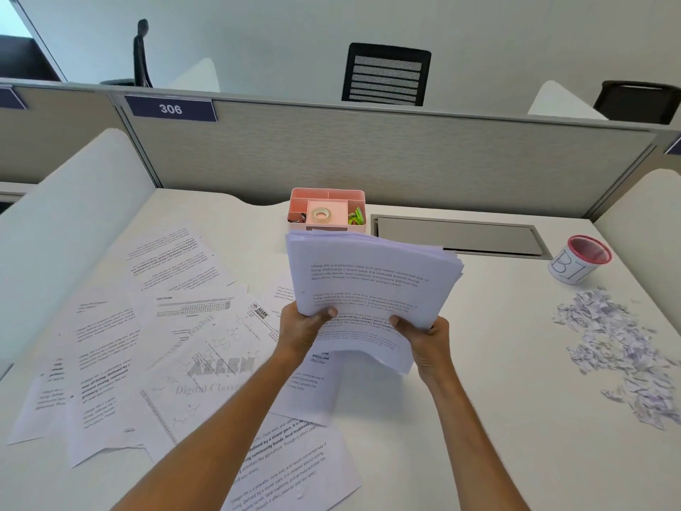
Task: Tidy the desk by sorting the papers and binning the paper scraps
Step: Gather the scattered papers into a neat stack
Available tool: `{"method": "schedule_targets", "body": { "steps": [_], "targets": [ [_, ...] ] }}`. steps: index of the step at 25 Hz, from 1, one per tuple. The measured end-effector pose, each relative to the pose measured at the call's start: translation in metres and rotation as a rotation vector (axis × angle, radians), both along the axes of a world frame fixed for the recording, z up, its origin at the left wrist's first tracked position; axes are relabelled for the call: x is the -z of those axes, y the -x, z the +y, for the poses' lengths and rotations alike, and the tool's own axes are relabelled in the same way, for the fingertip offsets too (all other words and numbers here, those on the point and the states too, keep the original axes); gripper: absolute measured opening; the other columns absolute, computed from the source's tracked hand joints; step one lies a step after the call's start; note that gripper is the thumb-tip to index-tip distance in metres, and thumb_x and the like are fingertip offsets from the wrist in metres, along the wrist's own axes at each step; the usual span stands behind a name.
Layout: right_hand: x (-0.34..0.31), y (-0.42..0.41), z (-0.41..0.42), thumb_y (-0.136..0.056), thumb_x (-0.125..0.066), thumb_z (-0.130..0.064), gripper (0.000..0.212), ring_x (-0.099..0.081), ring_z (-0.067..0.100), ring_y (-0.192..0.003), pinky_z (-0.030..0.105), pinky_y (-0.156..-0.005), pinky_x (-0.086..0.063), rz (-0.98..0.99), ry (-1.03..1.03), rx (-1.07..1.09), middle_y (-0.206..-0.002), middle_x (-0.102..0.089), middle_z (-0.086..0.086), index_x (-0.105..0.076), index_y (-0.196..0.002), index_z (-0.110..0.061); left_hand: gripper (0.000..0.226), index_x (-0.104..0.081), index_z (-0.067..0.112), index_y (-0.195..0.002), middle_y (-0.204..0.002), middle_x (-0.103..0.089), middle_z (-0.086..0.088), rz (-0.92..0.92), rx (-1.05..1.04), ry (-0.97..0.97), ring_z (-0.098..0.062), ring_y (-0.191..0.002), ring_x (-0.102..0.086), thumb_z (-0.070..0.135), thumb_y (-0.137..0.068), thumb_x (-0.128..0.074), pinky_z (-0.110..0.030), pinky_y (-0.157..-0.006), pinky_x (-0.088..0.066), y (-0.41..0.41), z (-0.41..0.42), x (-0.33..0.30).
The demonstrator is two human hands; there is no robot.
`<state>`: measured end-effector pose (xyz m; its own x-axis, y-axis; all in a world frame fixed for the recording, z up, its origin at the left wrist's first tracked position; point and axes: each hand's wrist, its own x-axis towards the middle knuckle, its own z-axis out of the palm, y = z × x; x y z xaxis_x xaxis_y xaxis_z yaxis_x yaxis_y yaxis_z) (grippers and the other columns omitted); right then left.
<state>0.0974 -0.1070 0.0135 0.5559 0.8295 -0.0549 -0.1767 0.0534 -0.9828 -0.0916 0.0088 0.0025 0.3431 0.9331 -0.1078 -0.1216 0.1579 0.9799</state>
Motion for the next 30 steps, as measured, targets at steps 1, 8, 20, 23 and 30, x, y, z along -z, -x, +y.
{"method": "schedule_targets", "body": {
  "steps": [1, 8, 20, 23, 30],
  "targets": [
    [-0.004, -0.002, 0.0, -0.069, -0.08, -0.006, 0.025, -0.071, 0.015, -0.077, 0.03, -0.066, -0.058, -0.006, -0.017, -0.002, -0.088, -0.077, -0.003, -0.078, -0.086, -0.025, 0.066, -0.077, 0.026, -0.091, -0.098, -0.077, -0.001, -0.02, 0.019, -0.029, -0.024, -0.093, -0.072, 0.061, -0.037, -0.091, -0.032, -0.071, -0.059, 0.0, 0.002, -0.003],
    [-0.013, -0.013, -0.004, -0.062, -0.081, -0.011, 0.022, -0.069, 0.015, -0.074, 0.028, -0.063, -0.056, -0.018, -0.056, -0.036, -0.085, -0.077, -0.002, -0.077, -0.082, -0.02, 0.071, -0.069, 0.018, -0.09, -0.081, -0.075, 0.009, -0.101, -0.015, -0.193, -0.007, -0.076, -0.071, 0.069, -0.042, -0.084, -0.019, -0.062, -0.056, 0.002, 0.009, -0.05],
    [-0.008, -0.008, -0.002, -0.064, -0.081, -0.014, 0.025, -0.069, 0.01, -0.075, 0.024, -0.063, -0.055, -0.058, -0.037, -0.072, -0.085, -0.077, -0.005, -0.078, -0.086, -0.025, 0.034, -0.071, 0.025, -0.098, -0.091, -0.073, 0.004, -0.106, -0.258, -0.335, -0.015, -0.09, -0.069, 0.054, -0.082, -0.063, -0.02, -0.072, -0.054, -0.016, 0.015, -0.108],
    [-0.001, -0.006, -0.001, -0.067, -0.08, -0.017, 0.024, -0.07, 0.008, -0.077, 0.022, -0.065, -0.055, -0.056, -0.005, -0.091, -0.087, -0.077, -0.006, -0.078, -0.088, -0.028, 0.063, -0.069, 0.025, -0.093, -0.086, -0.071, 0.008, -0.097, -0.162, -0.343, -0.012, -0.085, -0.066, 0.08, -0.067, -0.057, -0.024, -0.069, -0.054, -0.007, 0.017, -0.09],
    [0.015, -0.001, -0.001, -0.073, -0.079, -0.017, 0.03, -0.071, 0.014, -0.095, 0.023, -0.075, -0.055, 0.008, -0.007, -0.119, -0.104, -0.076, 0.0, -0.075, -0.102, -0.024, 0.036, -0.077, 0.028, -0.086, -0.094, -0.077, 0.005, 0.01, 0.066, -0.126, -0.018, -0.088, -0.073, 0.047, -0.057, -0.089, -0.031, -0.072, -0.061, 0.014, 0.014, -0.025]
  ]
}}
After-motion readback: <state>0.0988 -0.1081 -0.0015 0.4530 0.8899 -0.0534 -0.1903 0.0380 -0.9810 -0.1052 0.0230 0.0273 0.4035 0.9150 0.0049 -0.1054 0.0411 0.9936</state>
